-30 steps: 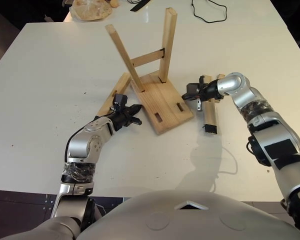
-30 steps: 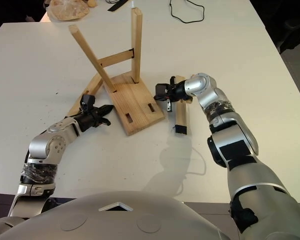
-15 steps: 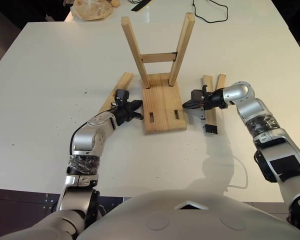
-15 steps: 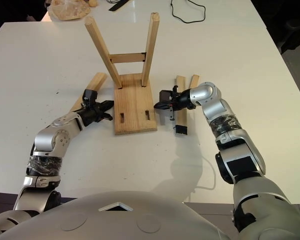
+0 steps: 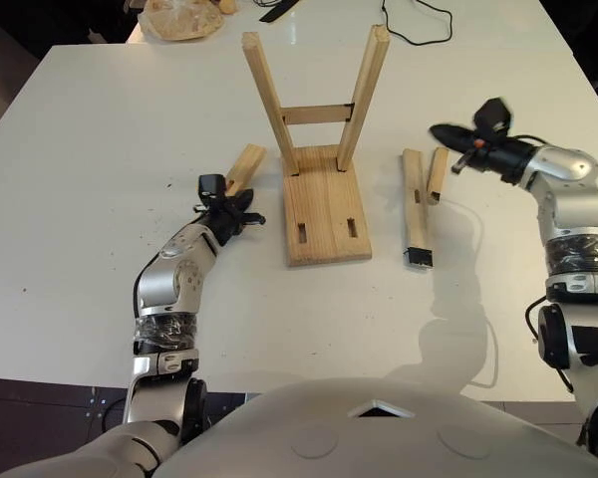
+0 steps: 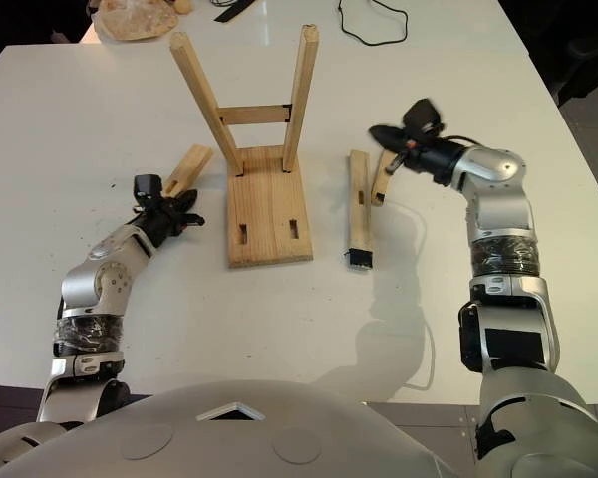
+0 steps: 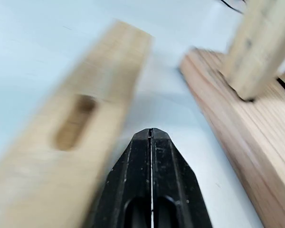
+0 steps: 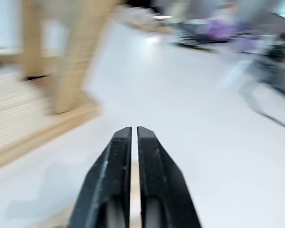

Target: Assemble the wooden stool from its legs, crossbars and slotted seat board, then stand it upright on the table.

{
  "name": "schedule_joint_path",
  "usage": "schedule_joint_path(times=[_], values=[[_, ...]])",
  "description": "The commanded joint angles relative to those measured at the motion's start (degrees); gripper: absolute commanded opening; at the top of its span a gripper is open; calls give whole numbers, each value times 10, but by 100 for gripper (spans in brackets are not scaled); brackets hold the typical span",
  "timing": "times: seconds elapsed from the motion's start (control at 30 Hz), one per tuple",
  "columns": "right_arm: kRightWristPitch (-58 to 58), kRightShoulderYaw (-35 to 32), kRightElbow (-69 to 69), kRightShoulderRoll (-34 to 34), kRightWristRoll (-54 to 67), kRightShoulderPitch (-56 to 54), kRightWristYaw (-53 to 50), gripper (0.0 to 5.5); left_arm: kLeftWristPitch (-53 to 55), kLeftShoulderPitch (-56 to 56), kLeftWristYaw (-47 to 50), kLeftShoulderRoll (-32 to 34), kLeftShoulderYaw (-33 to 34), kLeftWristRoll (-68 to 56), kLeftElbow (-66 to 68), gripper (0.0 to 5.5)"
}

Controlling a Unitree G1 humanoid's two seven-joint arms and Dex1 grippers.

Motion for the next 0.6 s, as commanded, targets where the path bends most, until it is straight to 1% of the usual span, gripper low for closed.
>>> schedule_joint_path(times=[0.03,0.17,0.37,0.47,0.6], values=[[36,-37,-90,49,0,135,-119,88,-26,34,27,-43,9,-7,-52,0],[51,4,-179,68,-15,201,-129,144,-32,56,43,-72,7,-8,-70,0],[42,53,-179,65,-62,193,-145,231,-36,54,40,-73,4,2,-58,0],[19,71,-165,55,-89,195,-150,231,-36,50,34,-68,8,0,-51,0],[-5,59,-135,51,-99,187,-174,231,-39,54,34,-69,12,-1,-48,0]])
